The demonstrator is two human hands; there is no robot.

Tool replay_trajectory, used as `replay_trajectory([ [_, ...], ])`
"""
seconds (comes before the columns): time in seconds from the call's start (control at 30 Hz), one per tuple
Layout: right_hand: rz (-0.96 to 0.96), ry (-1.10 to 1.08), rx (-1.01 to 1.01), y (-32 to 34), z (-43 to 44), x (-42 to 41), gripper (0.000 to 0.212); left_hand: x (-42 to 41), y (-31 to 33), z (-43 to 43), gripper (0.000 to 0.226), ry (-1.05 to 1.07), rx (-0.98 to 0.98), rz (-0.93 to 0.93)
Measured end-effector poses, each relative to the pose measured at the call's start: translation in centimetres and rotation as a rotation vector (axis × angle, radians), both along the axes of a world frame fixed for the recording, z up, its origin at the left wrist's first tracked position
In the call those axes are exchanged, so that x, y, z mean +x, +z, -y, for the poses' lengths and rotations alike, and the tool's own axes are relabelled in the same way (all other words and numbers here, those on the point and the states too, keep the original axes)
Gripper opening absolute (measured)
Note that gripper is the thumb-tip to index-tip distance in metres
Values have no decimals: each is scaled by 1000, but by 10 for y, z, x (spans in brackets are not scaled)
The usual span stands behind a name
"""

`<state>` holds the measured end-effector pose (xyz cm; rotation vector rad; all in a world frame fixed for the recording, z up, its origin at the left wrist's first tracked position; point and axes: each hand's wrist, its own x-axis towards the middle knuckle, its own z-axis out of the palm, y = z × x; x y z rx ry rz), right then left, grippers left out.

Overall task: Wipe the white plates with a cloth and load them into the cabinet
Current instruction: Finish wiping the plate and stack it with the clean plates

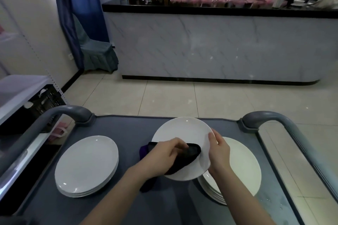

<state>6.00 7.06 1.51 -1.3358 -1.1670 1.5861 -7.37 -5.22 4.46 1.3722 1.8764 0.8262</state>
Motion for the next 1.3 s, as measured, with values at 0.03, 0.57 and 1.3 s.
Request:
replay_trajectory([
  [0.03, -8, -2, -3, 1, 0, 1, 22, -3, 0, 1, 38, -32, 24, -85],
  [0.57, -61, -32, 62, 4, 1, 8, 25, 23, -18, 27, 49, -249, 21, -480],
  [1.3, -43, -93, 118, 5, 9, 12, 26, -4, -49, -21, 61, -4, -74, -615],
])
